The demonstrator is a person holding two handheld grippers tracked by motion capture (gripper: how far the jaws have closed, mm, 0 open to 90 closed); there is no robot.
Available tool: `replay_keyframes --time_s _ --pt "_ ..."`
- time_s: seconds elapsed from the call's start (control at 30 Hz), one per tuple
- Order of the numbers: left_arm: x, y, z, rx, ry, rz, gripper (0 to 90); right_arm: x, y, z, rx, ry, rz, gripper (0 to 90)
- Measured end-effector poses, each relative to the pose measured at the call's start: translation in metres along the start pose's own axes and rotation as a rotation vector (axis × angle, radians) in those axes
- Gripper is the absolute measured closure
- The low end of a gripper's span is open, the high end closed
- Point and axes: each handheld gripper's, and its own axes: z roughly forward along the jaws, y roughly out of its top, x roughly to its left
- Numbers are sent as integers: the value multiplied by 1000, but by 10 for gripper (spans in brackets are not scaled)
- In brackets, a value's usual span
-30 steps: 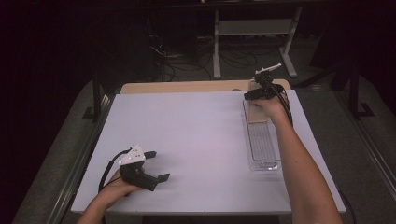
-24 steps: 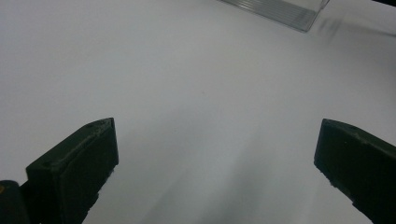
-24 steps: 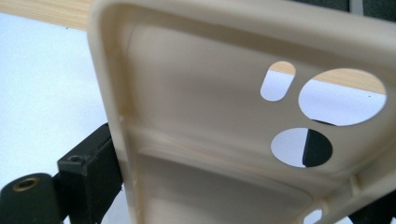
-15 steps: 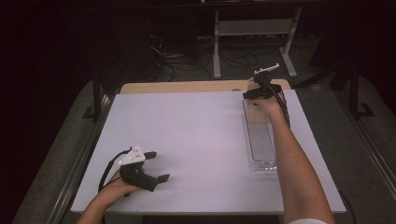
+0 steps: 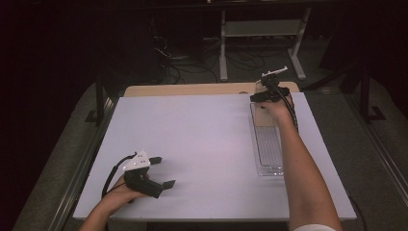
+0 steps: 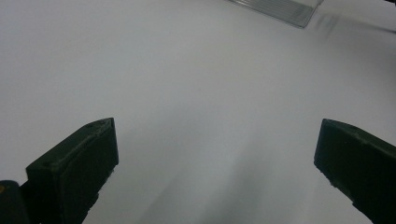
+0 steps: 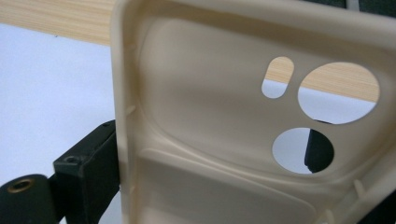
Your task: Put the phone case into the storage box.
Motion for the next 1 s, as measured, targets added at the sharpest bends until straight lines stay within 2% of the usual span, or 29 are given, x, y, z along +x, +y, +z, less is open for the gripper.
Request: replay_keyframes --time_s 0.43,0.67,0.83,1.0 --pt "1 0 0 0 -2 16 0 -1 -1 4 6 8 6 52" --pt "0 0 1 -4 -4 11 0 0 -2 5 3 4 5 29" --pt "0 0 0 2 -5 12 0 0 -1 4 -3 19 6 13" --pt "-1 0 1 0 -7 -3 0 -1 1 0 -17 30 7 8"
